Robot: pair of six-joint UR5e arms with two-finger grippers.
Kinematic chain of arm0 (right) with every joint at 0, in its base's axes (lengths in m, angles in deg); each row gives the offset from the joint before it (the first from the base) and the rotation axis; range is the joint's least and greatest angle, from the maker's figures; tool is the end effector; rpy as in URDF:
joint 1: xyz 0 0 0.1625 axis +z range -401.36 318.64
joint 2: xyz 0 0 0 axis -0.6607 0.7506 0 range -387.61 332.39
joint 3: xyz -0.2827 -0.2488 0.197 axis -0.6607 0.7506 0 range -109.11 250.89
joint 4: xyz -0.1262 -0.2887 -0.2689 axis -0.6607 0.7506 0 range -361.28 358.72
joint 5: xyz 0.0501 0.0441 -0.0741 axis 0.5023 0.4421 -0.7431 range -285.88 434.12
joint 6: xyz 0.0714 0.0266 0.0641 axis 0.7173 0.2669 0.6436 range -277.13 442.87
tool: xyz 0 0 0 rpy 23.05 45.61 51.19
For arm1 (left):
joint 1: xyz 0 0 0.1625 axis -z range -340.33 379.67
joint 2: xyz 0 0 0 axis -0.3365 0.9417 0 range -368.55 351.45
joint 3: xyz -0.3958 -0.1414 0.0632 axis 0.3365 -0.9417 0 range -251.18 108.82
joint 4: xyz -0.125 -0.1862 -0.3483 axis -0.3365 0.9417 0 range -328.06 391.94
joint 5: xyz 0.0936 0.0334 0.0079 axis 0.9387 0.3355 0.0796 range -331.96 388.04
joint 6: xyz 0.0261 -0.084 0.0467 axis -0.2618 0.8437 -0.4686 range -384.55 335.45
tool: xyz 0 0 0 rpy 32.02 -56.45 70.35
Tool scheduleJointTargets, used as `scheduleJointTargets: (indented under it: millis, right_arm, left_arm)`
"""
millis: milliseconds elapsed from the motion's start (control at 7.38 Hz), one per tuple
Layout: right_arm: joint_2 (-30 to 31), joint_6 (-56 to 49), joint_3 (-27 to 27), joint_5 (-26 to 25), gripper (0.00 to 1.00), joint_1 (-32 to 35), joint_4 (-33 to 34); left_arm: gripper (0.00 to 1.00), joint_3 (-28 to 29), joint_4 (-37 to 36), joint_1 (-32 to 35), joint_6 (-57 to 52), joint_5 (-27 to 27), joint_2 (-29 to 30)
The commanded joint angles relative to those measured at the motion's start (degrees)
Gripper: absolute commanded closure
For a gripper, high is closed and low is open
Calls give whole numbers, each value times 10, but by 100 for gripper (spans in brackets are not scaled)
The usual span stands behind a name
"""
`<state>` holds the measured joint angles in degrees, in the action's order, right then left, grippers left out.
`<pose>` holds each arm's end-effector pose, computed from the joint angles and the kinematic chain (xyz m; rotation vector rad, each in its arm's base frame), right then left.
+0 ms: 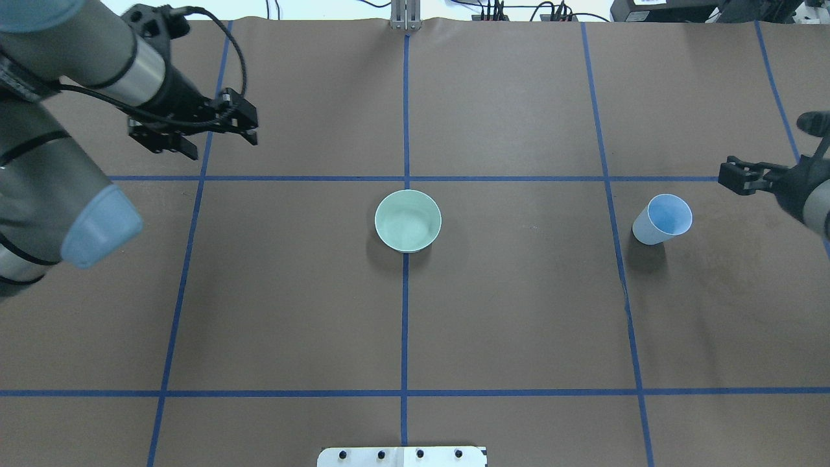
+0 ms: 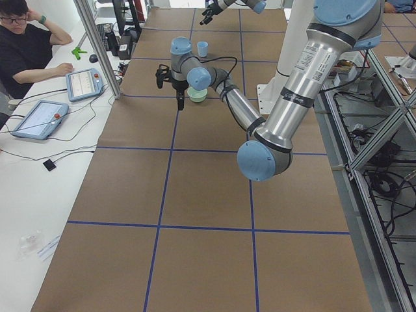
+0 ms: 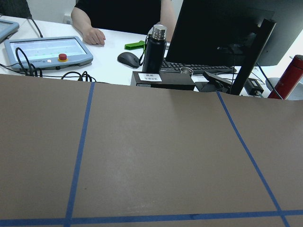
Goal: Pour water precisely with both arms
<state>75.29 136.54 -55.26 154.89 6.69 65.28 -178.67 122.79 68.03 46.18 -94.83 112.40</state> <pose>-0.1599 -0.4012 0.4168 0.6605 -0.5019 0.2584 0.3442 -0.5064 0.2124 0.0187 0.9930 -0.2187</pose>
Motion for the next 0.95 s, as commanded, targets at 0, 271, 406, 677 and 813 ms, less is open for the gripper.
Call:
scheduleJointTargets:
  millis: [0,271,406,677,813]
  right_arm:
    - [-49,-240,112,350,0,245,12]
    - [-106,-383,223,521,0,356,85]
    - [-114,-420,224,524,0,356,151]
    - [-135,-473,223,521,0,358,254]
    - [-135,-475,224,521,0,355,268]
  left_arm:
    - [0,31,2,-91,86,55,59]
    - [0,102,12,-142,98,99,105]
    - [0,147,64,-157,109,122,113]
    - [0,247,151,-170,132,136,144]
    - [0,267,155,-179,131,138,148]
